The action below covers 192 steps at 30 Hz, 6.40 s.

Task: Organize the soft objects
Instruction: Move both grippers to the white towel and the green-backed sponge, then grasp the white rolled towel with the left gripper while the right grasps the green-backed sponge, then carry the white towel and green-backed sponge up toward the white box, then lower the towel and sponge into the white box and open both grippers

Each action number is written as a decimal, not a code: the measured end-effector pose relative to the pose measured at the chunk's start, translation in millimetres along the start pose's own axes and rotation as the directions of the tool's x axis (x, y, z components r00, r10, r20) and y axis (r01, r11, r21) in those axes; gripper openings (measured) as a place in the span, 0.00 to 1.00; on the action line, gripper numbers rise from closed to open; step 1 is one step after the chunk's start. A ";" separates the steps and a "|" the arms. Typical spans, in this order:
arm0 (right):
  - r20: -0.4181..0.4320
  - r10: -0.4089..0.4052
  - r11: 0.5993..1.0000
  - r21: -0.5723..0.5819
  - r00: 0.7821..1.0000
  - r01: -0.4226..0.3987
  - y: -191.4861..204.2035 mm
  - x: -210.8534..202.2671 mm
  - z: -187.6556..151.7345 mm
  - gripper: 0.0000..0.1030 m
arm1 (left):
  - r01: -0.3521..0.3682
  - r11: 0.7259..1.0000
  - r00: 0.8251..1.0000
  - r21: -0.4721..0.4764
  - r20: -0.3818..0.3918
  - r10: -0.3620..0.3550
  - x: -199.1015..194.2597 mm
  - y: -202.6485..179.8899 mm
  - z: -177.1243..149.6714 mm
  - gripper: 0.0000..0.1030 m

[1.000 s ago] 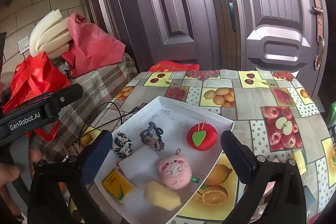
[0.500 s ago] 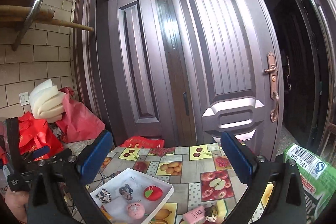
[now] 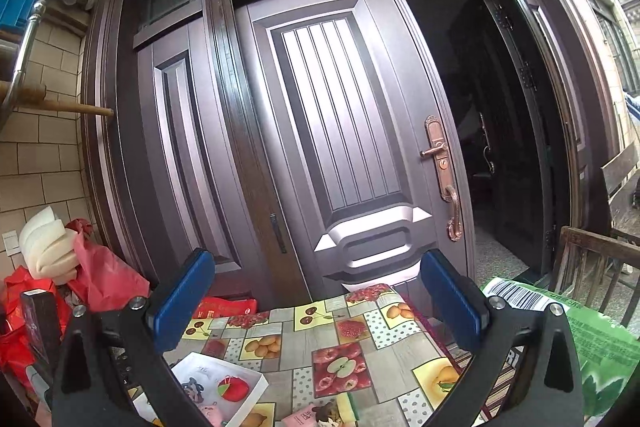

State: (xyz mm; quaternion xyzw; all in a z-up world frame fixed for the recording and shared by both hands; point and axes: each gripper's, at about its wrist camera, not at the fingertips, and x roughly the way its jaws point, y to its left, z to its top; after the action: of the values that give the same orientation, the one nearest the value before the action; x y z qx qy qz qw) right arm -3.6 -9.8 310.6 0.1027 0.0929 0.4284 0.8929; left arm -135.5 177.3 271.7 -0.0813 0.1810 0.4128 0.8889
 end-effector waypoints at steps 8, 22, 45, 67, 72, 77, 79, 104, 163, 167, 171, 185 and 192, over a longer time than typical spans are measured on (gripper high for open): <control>-0.003 -0.061 0.996 0.066 0.998 0.061 -32.4 -4.8 7.5 1.00 | 0.067 0.996 0.997 0.058 -0.037 -0.065 11.7 -30.4 -5.4 1.00; -0.139 -0.123 0.989 0.064 0.983 0.133 -86.2 -8.0 -24.3 1.00 | 0.429 0.893 0.799 0.139 -0.519 -0.303 131.5 -106.8 -164.2 0.78; -0.622 -0.009 0.996 0.064 0.783 0.062 -116.2 147.1 -150.0 0.95 | 0.376 0.925 0.852 -0.054 -0.374 -0.368 79.8 -49.1 -138.3 0.42; -0.768 0.024 0.999 -0.011 0.640 -0.051 -57.4 220.6 -220.7 0.25 | 0.051 0.985 0.978 -0.165 -0.191 -0.082 -28.9 73.6 -94.8 0.42; -0.534 0.116 0.993 0.030 0.838 -0.118 -13.5 130.4 -143.9 0.25 | 0.051 0.990 0.988 -0.132 -0.141 -0.069 -30.1 83.1 -72.3 0.42; -0.306 0.201 0.978 0.005 0.931 -0.209 42.5 61.4 -88.9 0.25 | 0.053 0.995 0.992 -0.085 -0.110 -0.062 -33.4 85.1 -47.1 0.42; -0.253 0.230 0.972 0.013 0.940 -0.234 55.1 49.1 -70.5 0.25 | 0.059 0.996 0.994 -0.073 -0.090 -0.066 -39.2 82.3 -33.7 0.42; -0.108 0.451 0.883 -0.086 0.886 -0.460 166.5 25.4 -35.8 0.25 | -0.056 0.997 0.990 -0.056 0.125 0.062 -91.9 121.8 34.4 0.43; -0.566 0.323 0.929 0.035 0.759 -0.370 234.1 177.4 -159.6 0.25 | -0.160 0.977 0.889 -0.138 -0.451 0.082 133.5 204.0 -37.2 0.43; -0.659 0.293 0.939 0.063 0.692 -0.338 222.4 199.5 -201.7 0.25 | -0.132 0.980 0.828 -0.149 -0.560 0.026 163.3 196.8 -86.4 0.43; -0.738 0.232 0.951 0.035 0.633 -0.308 219.0 218.1 -244.8 0.25 | -0.107 0.980 0.780 -0.169 -0.626 -0.023 182.6 189.1 -131.0 0.43; -0.720 0.207 0.965 0.040 0.662 -0.259 212.0 211.9 -263.7 1.00 | -0.182 0.975 0.839 -0.127 -0.537 0.087 158.9 192.4 -127.5 1.00; -0.620 0.243 0.959 0.037 0.746 -0.282 189.8 180.2 -202.8 1.00 | -0.222 0.969 0.910 -0.108 -0.379 0.166 109.1 175.1 -82.4 1.00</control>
State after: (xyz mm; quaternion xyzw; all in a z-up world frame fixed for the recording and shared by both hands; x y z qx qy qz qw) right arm -85.7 268.6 151.4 -0.0575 0.3520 0.5618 0.7464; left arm -225.3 343.1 154.2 -0.2043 0.3198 0.4891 0.7853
